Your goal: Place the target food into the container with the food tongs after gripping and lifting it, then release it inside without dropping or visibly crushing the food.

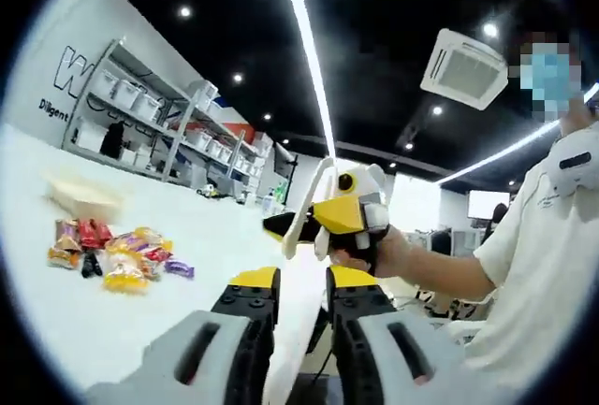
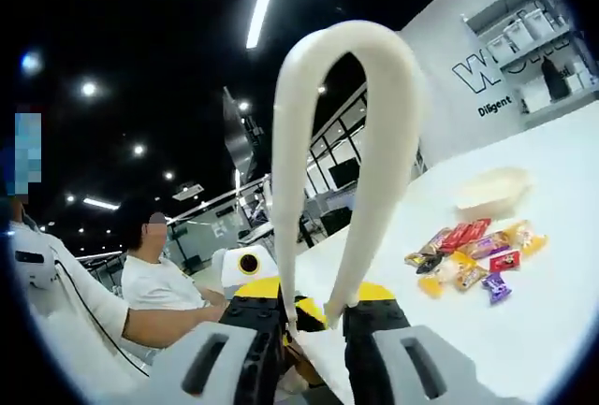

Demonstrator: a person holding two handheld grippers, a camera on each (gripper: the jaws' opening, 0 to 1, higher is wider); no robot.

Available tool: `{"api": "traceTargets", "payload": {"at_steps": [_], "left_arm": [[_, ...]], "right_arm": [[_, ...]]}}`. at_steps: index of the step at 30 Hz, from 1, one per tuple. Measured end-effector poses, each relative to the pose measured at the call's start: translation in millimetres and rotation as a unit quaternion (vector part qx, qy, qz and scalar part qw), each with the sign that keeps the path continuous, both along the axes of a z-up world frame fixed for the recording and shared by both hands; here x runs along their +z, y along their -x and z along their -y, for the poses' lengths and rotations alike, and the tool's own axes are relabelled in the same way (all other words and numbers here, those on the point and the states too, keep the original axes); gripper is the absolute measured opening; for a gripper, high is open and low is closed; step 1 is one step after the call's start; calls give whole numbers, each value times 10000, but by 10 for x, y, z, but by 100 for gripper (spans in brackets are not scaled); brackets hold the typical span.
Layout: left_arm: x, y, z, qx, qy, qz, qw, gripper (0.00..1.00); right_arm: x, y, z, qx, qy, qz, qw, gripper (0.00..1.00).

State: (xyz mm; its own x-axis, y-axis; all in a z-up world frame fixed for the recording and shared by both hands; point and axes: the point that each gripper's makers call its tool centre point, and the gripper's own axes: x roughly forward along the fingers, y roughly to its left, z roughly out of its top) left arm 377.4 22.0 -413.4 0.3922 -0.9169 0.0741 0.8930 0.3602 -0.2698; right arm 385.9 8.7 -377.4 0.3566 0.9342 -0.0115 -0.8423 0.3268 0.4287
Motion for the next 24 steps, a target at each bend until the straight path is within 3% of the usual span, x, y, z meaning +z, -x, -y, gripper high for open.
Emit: {"api": "traceTargets", "payload": {"at_steps": [2,5,6,8,10,13,18,20,21,24], "left_arm": [[10,-84,-99,238,42,-43,9997,31],[-41,-154,-194,455,-359,225,9981,31],[-83,-188,-239,604,-573,259,9962,34],[-115,-268,-309,969,-643,185,9930,44],[-159,-261,-329,1047,-916,427,9894,52],[-318,-240,-350,1237,-1349,290,9827,60],[-362,-206,-331,1456,-1507,265,9774,63],[-370,-236,-354,1604,-1609,253,9735,64],[-370,-246,-359,1641,-1654,282,9721,64],[-347,-268,-386,1783,-1662,284,9694,63]], "right_arm": [[-93,-149,94,-250,302,70,9992,18],[-169,-298,168,-450,452,68,9979,18],[-187,-365,198,-512,439,11,9977,18],[-192,-503,246,-673,360,-101,9970,18],[-228,-636,300,-927,535,-100,9942,18],[-310,-890,370,-1250,876,-48,9883,19],[-452,-1132,364,-1439,1093,-64,9835,19],[-555,-1211,356,-1513,1320,-78,9796,20],[-636,-1345,404,-1549,1540,-29,9758,20],[-725,-1425,380,-1597,1634,-67,9735,18]]}}
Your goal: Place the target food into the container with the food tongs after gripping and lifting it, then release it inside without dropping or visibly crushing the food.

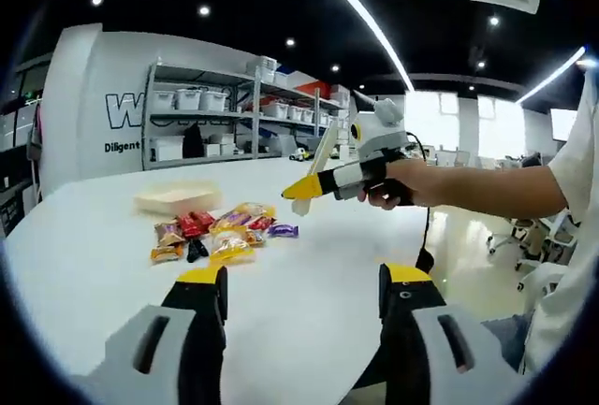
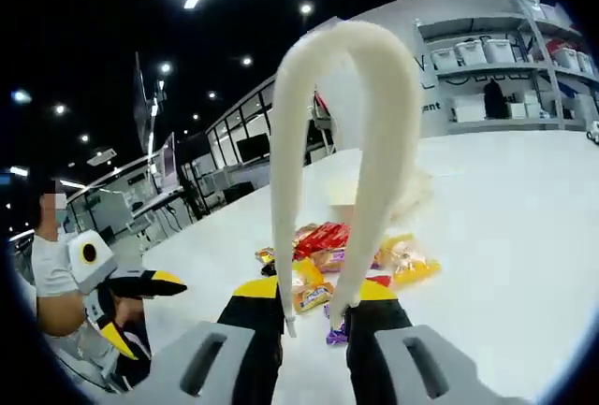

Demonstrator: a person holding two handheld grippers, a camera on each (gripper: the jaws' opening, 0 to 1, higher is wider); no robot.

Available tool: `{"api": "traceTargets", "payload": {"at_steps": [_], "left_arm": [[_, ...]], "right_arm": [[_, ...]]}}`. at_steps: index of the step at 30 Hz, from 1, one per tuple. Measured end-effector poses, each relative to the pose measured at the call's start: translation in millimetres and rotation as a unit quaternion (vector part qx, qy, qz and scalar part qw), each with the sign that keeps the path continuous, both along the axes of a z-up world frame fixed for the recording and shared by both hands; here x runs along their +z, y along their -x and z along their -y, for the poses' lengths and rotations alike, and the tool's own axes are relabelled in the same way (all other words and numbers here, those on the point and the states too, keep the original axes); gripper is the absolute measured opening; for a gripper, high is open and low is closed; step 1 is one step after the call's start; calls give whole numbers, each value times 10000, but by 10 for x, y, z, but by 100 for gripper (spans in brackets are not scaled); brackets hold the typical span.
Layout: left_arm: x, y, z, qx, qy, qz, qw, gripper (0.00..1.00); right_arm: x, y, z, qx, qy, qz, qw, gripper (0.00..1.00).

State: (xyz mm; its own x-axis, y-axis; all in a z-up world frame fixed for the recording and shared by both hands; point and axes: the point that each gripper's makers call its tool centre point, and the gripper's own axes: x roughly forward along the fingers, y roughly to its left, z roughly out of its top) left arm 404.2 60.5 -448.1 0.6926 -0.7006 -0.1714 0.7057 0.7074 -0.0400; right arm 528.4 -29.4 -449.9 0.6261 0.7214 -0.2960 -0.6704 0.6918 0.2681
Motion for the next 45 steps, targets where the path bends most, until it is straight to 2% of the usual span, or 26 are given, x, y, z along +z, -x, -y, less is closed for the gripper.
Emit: {"api": "traceTargets", "payload": {"at_steps": [2,7,11,12,15,17,18,21,24,27,28,30,31,33,34,36,38,39,41,45], "left_arm": [[37,17,8,-29,75,30,10000,61],[84,-54,-65,106,124,83,9998,60],[98,-178,-184,359,439,-28,9984,59],[97,-233,-212,369,518,-18,9980,58],[99,-319,-222,378,677,-113,9969,58],[109,-395,-218,388,675,-63,9969,58],[114,-421,-214,397,652,-43,9971,58],[165,-484,-217,408,658,49,9970,56],[216,-495,-227,494,821,77,9954,55],[190,-466,-226,551,808,14,9952,54],[169,-443,-238,600,705,21,9957,54],[156,-393,-265,681,614,36,9958,55],[151,-370,-274,701,584,20,9958,55],[156,-312,-291,740,520,7,9959,55],[158,-293,-295,757,480,8,9960,55],[152,-267,-303,785,381,5,9962,54],[165,-261,-293,789,317,31,9964,54],[169,-265,-292,792,304,33,9964,54],[199,-301,-298,843,271,84,9960,54],[246,-409,-314,918,330,102,9952,54]], "right_arm": [[-34,-49,1,-11,117,124,9999,19],[-95,-113,-44,37,161,111,9998,21],[-200,-142,-64,115,288,144,9994,21],[-200,-171,-57,113,313,286,9990,21],[-260,-152,-92,135,393,142,9990,21],[-302,-164,-90,166,561,269,9979,22],[-261,-186,-99,222,621,501,9966,22],[-294,-165,-105,245,743,418,9961,20],[-310,-136,-106,305,813,432,9953,15],[-293,-104,-107,276,643,226,9973,12],[-238,-113,-83,203,543,274,9979,12],[-112,-85,-106,260,69,96,9996,12],[15,-99,-91,205,-203,60,9996,13],[173,-109,-68,257,-328,164,9990,13],[316,-134,-42,191,-499,277,9982,13],[452,-130,-39,273,-642,212,9973,13],[676,-202,-11,307,-780,379,9958,13],[711,-207,-10,316,-791,393,9956,14],[904,-272,-17,385,-812,579,9943,14],[1112,-338,-46,475,-787,739,9930,14]]}}
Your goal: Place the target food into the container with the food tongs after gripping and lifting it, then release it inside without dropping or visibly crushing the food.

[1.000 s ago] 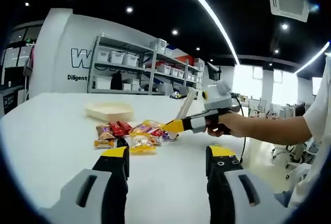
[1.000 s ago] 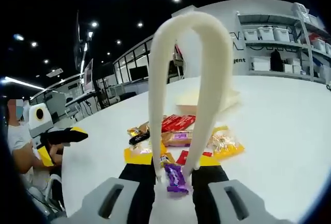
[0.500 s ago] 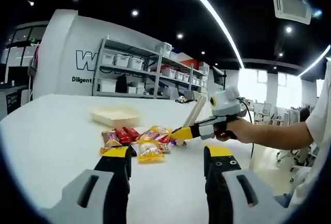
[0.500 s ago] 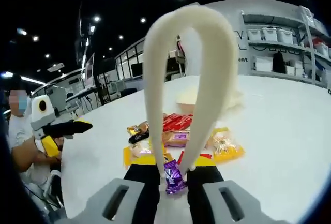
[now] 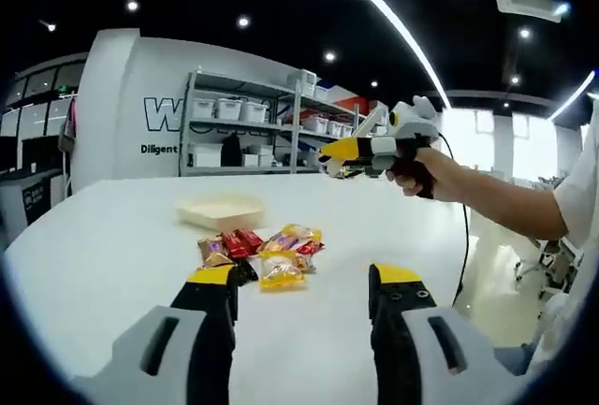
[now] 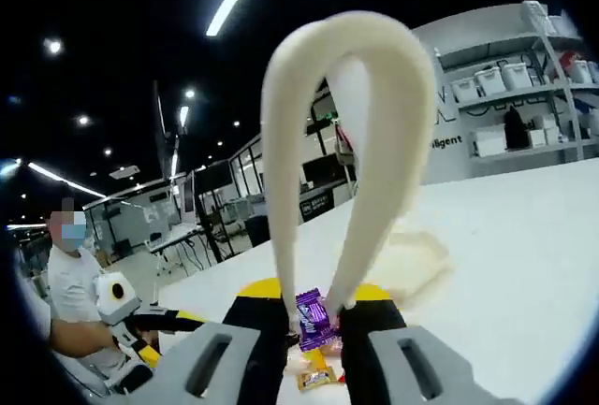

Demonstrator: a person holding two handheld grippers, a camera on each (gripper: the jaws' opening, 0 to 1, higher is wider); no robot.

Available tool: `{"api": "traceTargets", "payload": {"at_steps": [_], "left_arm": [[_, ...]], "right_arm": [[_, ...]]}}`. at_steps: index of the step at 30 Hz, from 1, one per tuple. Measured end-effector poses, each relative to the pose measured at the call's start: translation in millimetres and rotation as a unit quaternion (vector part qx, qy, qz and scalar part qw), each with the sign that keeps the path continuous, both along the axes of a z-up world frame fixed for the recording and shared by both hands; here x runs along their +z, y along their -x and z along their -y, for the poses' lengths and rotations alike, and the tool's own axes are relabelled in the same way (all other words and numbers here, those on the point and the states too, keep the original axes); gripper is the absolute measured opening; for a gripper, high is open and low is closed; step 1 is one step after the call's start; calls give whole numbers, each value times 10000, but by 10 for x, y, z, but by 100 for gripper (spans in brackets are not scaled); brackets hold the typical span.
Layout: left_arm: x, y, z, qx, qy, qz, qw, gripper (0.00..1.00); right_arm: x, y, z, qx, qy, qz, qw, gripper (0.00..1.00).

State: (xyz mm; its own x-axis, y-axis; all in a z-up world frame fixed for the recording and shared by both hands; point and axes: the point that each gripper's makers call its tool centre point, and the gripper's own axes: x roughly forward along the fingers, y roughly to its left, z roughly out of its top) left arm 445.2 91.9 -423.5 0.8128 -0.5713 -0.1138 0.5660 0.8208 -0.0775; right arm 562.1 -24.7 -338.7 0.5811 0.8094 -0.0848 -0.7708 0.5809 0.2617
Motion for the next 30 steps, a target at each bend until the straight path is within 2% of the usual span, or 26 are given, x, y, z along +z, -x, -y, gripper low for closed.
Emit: {"api": "traceTargets", "payload": {"at_steps": [3,8,14,18,23,30], "left_arm": [[19,-65,-3,37,-107,102,9999,54],[40,-53,-21,103,-30,19,9999,56],[12,19,-36,173,-456,22,9988,56],[-11,93,-56,160,-647,-7,9978,56],[14,148,-88,144,-589,16,9982,56],[-7,62,-78,173,-584,-14,9981,56]], "right_arm": [[99,-14,-10,17,30,75,10000,14],[231,-12,-30,-19,176,192,9997,14],[334,-40,-207,-4,370,261,9990,14],[351,-111,-350,85,311,70,9995,15],[324,-214,-425,33,405,1,9992,15],[207,-400,-518,75,565,-71,9983,16]]}}
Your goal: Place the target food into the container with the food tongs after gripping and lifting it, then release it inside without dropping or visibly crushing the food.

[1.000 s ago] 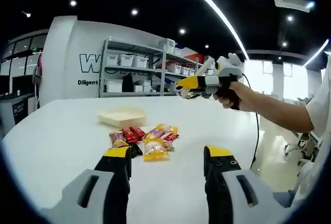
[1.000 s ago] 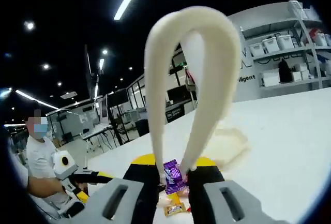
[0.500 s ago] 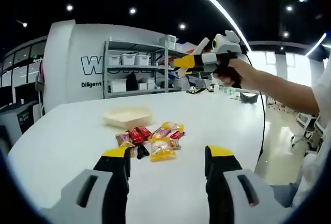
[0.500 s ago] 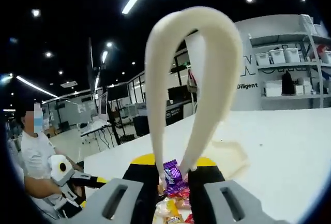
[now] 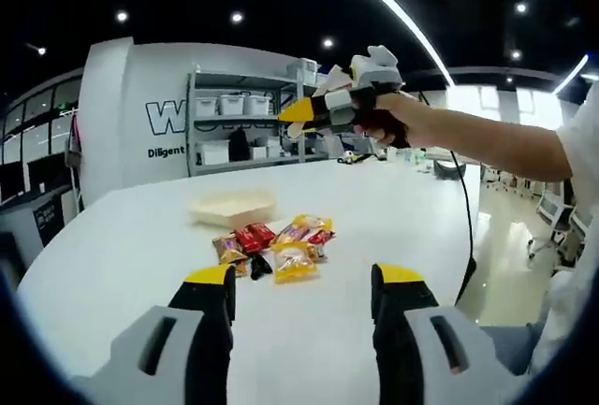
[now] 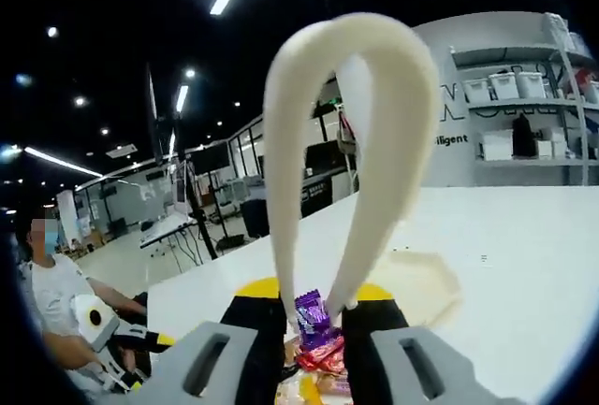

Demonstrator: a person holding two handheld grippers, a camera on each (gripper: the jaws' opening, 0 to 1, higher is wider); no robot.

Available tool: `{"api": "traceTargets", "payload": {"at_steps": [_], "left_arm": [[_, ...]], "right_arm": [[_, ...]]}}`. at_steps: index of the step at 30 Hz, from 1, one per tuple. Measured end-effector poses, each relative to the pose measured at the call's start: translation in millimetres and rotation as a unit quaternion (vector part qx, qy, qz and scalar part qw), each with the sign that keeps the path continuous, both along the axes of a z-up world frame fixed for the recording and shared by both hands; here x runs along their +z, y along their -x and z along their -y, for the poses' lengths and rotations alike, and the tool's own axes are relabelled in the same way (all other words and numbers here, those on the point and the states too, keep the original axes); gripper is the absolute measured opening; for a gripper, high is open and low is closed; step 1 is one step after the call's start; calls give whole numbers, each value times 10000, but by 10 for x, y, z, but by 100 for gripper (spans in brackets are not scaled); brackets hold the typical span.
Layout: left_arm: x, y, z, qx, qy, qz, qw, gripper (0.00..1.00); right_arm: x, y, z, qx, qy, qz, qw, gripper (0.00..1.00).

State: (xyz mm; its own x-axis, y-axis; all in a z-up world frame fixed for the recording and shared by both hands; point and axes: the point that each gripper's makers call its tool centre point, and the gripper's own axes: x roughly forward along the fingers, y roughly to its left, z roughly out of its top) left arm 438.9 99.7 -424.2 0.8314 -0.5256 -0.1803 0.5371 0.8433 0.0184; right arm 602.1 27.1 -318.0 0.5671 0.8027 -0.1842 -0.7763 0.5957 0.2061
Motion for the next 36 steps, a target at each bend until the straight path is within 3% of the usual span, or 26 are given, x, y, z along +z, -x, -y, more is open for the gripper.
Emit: {"api": "traceTargets", "payload": {"at_steps": [4,9,11,17,22,28,36], "left_arm": [[50,-37,31,-33,34,68,10000,57],[-32,-127,41,-14,158,-36,9999,57],[-73,-101,33,-19,283,-123,9995,57],[-182,-64,-41,-90,94,-172,9998,56],[-156,-75,-47,-147,134,-140,9997,56],[-150,-127,-91,-125,174,-111,9997,57],[-191,-88,-57,-174,261,-157,9994,57]], "right_arm": [[-72,-150,-62,-27,33,-84,10000,14],[-337,-390,-82,-379,311,-323,9983,10],[-386,-384,-102,-309,144,-420,9985,12],[-569,-404,30,-443,210,-553,9973,13],[-727,-462,116,-540,276,-679,9959,12],[-874,-325,195,-491,305,-805,9951,13],[-1121,54,349,-214,494,-981,9937,13]]}}
